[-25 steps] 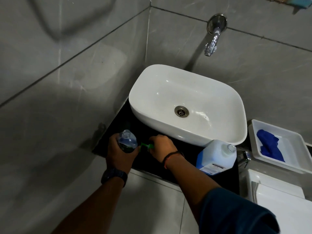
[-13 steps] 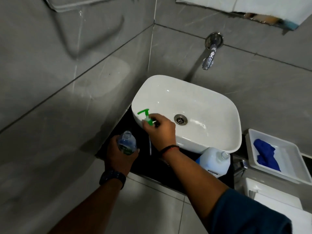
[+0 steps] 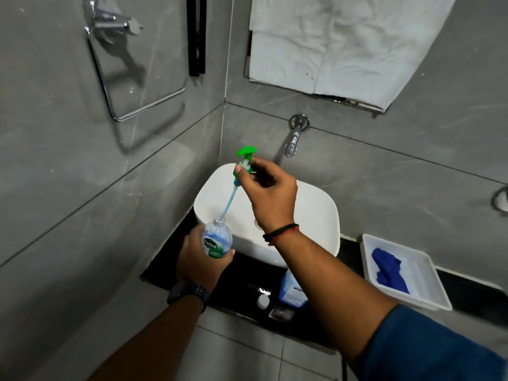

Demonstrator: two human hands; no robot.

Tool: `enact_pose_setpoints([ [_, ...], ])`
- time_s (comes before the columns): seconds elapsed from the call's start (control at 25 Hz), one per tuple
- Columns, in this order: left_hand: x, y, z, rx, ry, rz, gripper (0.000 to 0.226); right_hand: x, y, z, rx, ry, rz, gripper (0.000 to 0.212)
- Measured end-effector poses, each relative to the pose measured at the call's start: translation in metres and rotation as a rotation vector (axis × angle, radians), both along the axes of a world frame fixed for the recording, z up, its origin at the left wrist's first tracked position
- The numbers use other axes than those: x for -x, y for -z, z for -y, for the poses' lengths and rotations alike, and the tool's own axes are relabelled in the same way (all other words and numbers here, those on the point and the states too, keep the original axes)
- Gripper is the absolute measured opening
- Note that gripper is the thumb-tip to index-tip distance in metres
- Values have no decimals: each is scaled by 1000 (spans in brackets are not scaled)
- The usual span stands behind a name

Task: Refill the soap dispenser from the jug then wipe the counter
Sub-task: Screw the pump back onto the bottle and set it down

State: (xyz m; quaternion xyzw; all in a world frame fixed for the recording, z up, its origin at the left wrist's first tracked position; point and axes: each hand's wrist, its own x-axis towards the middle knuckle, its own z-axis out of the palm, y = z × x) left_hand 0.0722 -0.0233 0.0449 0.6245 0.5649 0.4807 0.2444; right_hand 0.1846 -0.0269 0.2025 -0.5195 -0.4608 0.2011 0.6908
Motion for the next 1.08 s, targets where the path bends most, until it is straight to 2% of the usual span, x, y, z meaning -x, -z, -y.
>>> enact_pose_setpoints([
  [0.12,-12,-15,8,-34,-16,-32,79,-12,-3,6,17,-37,87,18],
  [0.24,-23,-29,13,-30,-6,-46,78,-19,1,11,121,-123,169,17],
  [0.36,-31,-38,14,-45,10,-59,79,-27,8,14,231,-188,183,19],
  [0.52,-34,-44,11,-59,23,-69,83,-43,9,13,259,-185,171,17],
  [0.72,-39,-49,5,-65,73,-56,85,-51,12,17,335,-281,315,19],
  [0.92,-44,-48,1,-39,84,-76,86,-52,15,17,364,-172,428,19],
  [1.08,-45,-44,-1,-48,80,-70,81,-48,22,18,394,-159,505,31],
])
